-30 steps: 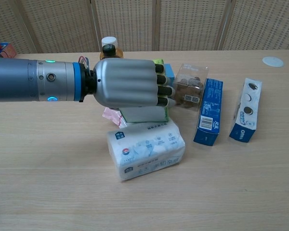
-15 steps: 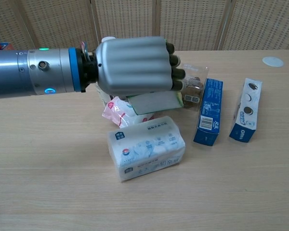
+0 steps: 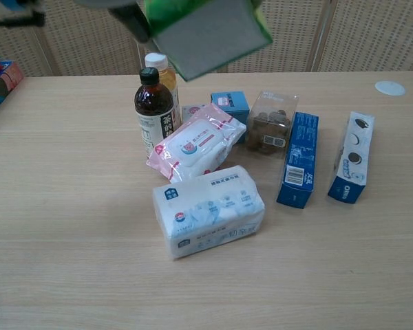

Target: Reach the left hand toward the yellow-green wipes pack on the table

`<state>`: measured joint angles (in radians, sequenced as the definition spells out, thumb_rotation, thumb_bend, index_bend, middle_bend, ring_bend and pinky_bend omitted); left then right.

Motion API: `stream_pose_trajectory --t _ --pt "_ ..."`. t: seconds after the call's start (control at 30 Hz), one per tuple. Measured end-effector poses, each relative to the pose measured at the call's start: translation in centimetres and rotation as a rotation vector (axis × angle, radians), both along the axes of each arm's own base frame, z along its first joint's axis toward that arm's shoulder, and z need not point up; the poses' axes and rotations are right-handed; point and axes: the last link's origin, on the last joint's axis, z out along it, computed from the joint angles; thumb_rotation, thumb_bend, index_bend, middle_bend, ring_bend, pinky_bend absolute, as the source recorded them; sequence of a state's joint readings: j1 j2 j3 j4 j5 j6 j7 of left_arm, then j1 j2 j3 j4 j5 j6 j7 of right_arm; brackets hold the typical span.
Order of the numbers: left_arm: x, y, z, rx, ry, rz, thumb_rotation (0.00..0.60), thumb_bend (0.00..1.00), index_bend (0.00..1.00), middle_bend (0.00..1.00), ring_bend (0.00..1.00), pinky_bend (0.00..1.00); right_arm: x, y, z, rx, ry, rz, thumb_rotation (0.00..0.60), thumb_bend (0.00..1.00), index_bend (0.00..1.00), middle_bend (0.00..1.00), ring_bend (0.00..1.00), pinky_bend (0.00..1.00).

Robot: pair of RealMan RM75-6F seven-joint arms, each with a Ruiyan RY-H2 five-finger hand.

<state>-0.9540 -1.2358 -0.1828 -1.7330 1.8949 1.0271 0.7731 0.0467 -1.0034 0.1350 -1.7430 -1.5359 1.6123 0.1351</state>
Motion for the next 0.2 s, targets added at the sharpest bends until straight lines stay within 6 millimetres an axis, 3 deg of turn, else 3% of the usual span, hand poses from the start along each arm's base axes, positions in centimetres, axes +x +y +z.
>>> stream_pose_trajectory --t 0.2 --pt "0.0 -0.1 4.0 0.061 -0.047 0.015 0.600 0.00 0.57 0.63 0.67 0.61 0.1 0.0 -0.3 0.009 0.012 -0.004 0.600 0.00 0.00 0.00 0.00 0.00"
